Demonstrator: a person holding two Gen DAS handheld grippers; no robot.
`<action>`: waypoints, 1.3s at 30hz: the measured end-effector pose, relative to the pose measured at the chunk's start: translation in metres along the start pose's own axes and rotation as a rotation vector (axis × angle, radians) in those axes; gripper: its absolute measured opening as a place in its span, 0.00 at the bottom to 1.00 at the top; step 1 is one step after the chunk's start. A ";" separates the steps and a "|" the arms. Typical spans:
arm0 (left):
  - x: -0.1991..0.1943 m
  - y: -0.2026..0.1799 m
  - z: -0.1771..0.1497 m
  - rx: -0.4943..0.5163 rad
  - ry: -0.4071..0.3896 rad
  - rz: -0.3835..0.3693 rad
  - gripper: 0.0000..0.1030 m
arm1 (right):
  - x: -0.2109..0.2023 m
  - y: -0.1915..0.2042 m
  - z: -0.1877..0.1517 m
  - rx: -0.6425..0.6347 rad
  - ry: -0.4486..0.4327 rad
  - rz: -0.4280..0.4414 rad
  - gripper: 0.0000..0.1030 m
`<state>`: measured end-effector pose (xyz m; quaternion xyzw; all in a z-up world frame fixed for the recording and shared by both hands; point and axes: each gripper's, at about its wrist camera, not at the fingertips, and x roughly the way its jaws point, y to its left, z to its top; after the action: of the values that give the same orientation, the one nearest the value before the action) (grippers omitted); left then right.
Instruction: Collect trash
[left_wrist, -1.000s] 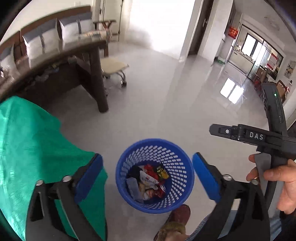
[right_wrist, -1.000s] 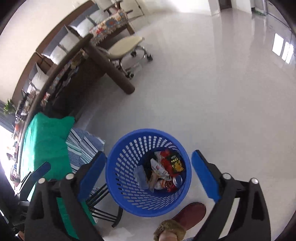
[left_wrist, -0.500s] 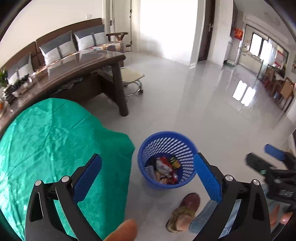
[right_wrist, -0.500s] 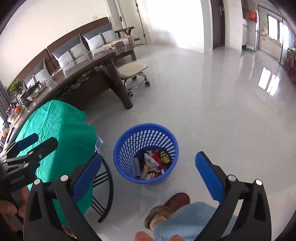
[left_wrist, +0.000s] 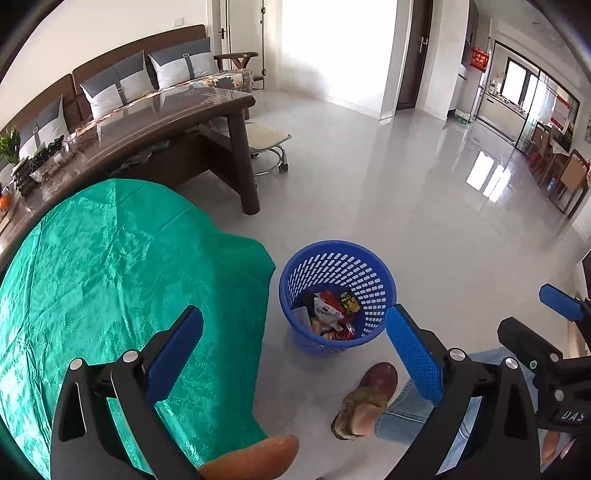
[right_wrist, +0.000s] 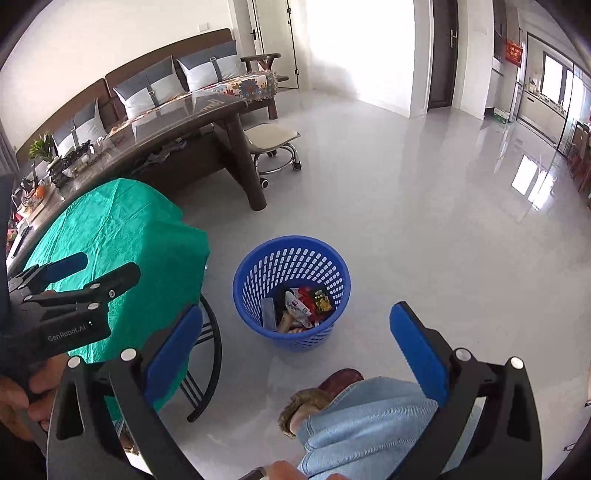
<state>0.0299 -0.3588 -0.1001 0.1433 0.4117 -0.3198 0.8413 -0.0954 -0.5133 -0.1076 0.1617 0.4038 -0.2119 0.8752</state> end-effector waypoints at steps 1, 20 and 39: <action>-0.001 0.000 0.000 0.002 0.000 0.000 0.95 | 0.000 0.002 -0.001 -0.005 0.003 -0.004 0.96; 0.002 -0.005 -0.003 0.017 0.020 0.006 0.95 | 0.002 0.012 -0.011 -0.031 0.049 0.002 0.96; 0.002 -0.004 -0.003 0.028 0.030 0.021 0.95 | 0.009 0.012 -0.014 -0.034 0.082 0.002 0.96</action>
<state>0.0263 -0.3614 -0.1036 0.1644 0.4184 -0.3144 0.8361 -0.0928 -0.4988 -0.1215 0.1561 0.4427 -0.1972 0.8607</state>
